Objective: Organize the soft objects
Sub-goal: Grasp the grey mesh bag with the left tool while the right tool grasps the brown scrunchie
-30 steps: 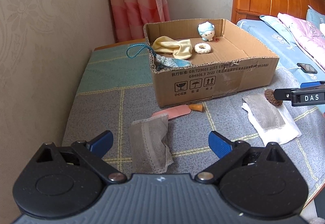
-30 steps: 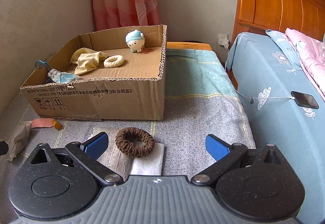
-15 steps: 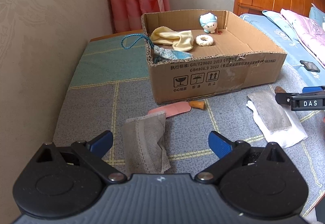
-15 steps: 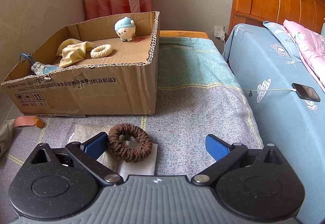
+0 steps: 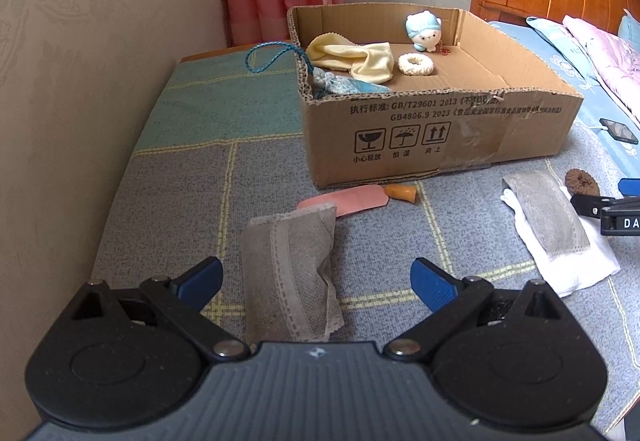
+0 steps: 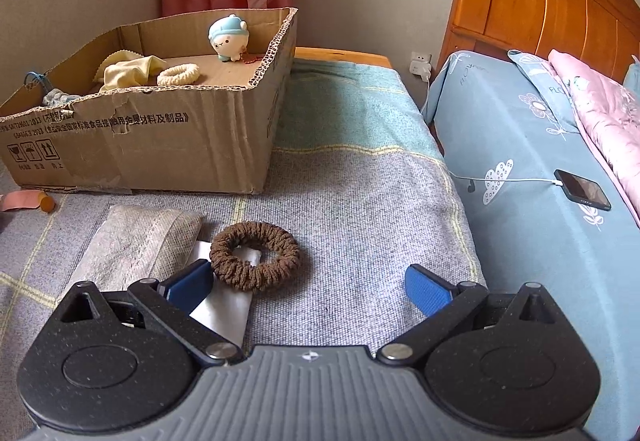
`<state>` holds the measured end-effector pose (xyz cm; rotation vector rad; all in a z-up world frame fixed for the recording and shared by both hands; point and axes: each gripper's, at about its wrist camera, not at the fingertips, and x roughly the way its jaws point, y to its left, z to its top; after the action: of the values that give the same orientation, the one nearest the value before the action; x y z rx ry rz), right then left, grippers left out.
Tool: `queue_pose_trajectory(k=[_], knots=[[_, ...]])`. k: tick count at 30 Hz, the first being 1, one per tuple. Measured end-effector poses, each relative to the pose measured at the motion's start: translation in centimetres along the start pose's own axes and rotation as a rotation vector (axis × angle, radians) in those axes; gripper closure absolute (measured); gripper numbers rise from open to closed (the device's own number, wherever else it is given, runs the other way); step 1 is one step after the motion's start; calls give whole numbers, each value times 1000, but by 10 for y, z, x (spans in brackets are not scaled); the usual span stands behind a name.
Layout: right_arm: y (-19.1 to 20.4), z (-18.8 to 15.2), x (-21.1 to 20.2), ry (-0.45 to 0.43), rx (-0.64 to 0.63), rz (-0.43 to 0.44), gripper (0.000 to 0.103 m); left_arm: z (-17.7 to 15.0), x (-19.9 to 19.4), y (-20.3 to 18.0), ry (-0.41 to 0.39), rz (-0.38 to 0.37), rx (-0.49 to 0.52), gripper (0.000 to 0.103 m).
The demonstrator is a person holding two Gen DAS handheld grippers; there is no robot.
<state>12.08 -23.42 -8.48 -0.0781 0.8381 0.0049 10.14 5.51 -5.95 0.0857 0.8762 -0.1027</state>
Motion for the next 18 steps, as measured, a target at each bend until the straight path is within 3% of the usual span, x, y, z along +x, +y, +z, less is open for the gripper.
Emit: queue_pose_trajectory(k=[6,18], knots=[[-3,-2,1,-1,18,20,0,-8,19,14,49,-22,-73,3],[-5,-8,-2,-33,9,31,0,-5,26,6,-1,-40,-64,3]])
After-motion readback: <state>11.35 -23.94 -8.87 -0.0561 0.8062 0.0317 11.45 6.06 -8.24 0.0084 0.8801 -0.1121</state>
